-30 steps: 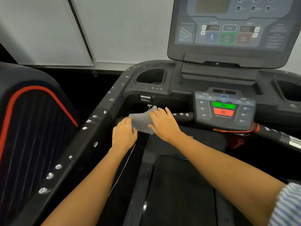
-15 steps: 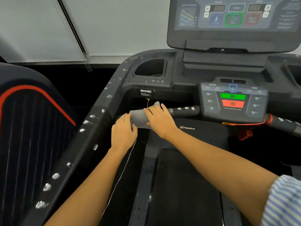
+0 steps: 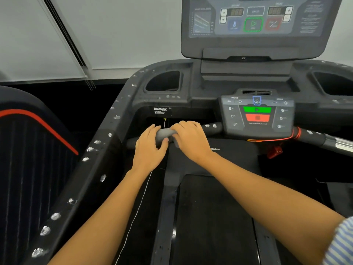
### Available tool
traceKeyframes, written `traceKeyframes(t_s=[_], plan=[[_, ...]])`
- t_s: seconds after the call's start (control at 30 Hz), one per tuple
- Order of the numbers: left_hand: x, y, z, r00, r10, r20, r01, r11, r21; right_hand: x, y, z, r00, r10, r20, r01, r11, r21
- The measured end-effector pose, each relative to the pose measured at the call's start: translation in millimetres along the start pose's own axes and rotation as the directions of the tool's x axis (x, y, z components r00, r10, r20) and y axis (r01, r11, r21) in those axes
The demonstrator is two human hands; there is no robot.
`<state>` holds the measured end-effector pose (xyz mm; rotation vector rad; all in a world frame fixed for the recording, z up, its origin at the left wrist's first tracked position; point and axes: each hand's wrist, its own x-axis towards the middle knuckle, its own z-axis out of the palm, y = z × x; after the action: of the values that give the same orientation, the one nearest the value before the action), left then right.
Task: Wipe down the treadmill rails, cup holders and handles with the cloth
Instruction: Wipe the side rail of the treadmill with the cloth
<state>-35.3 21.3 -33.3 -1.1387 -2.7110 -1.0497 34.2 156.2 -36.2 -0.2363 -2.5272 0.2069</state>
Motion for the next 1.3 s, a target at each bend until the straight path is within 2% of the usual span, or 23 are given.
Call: traceKeyframes(t_s=[0.17,0.27,0.37,0.5,0.57,0.63,0.7,0.77,0.87,0.97,1.1,1.2,1.3], plan=[[7.3,27.3,4.5,0.967,0.251,0.041,-0.248,0.966,-0.077,-17.7,19.5,-39.1,0.982,0.171,0.073,-0.184,0.952,0.245],[8.1,53.1,7.9,0.956,0.27,0.11,-0.243,0.947,-0.212,-32.0,29.8,-61.8,0.934,0.342,0.103,-0.349,0.812,0.467],[8.1,79.1,16.5,0.952,0.268,0.144,-0.207,0.918,-0.339,-51.6,36.6,-80.9,0.826,0.561,0.048,-0.469,0.639,0.61],[0.8,117.4,36.4,0.95,0.262,0.17,-0.166,0.884,-0.437,-81.4,44.3,-93.2,0.604,0.797,0.0,-0.56,0.424,0.712],[-6.3,139.0,47.9,0.946,0.276,0.173,-0.171,0.873,-0.456,-94.8,46.2,-101.2,0.496,0.868,0.018,-0.556,0.302,0.774],[-14.3,161.3,59.2,0.938,0.296,0.182,-0.182,0.864,-0.469,-106.9,46.4,-114.5,0.41,0.905,0.113,-0.507,0.123,0.853],[-23.8,183.3,69.9,0.928,0.311,0.205,-0.177,0.853,-0.49,-119.5,48.8,-130.0,0.361,0.905,0.226,-0.411,-0.064,0.909],[-35.3,202.9,80.5,0.916,0.327,0.233,-0.169,0.84,-0.515,-133.4,51.9,-147.6,0.341,0.902,0.266,-0.304,-0.162,0.939],[-52.4,229.6,94.3,0.866,0.408,0.29,-0.205,0.817,-0.539,-157.2,58.5,-170.1,0.304,0.924,0.232,-0.27,-0.151,0.951],[-71.8,255.3,103.7,0.769,0.529,0.359,-0.269,0.777,-0.569,-185.4,65.4,-187.2,0.216,0.96,0.176,-0.285,-0.111,0.952],[-98.8,282.4,116.8,0.647,0.658,0.385,-0.333,0.699,-0.633,-223.3,72.1,-209.6,0.143,0.977,0.16,-0.223,-0.125,0.967],[-113.3,299.6,130.5,0.576,0.709,0.408,-0.385,0.675,-0.629,-251.9,73.8,-227.2,0.049,0.983,0.178,-0.222,-0.163,0.961],[-127.6,319.8,142.7,0.538,0.74,0.404,-0.41,0.649,-0.641,-280.1,73.8,-244.9,0.011,0.989,0.151,-0.181,-0.146,0.973]])
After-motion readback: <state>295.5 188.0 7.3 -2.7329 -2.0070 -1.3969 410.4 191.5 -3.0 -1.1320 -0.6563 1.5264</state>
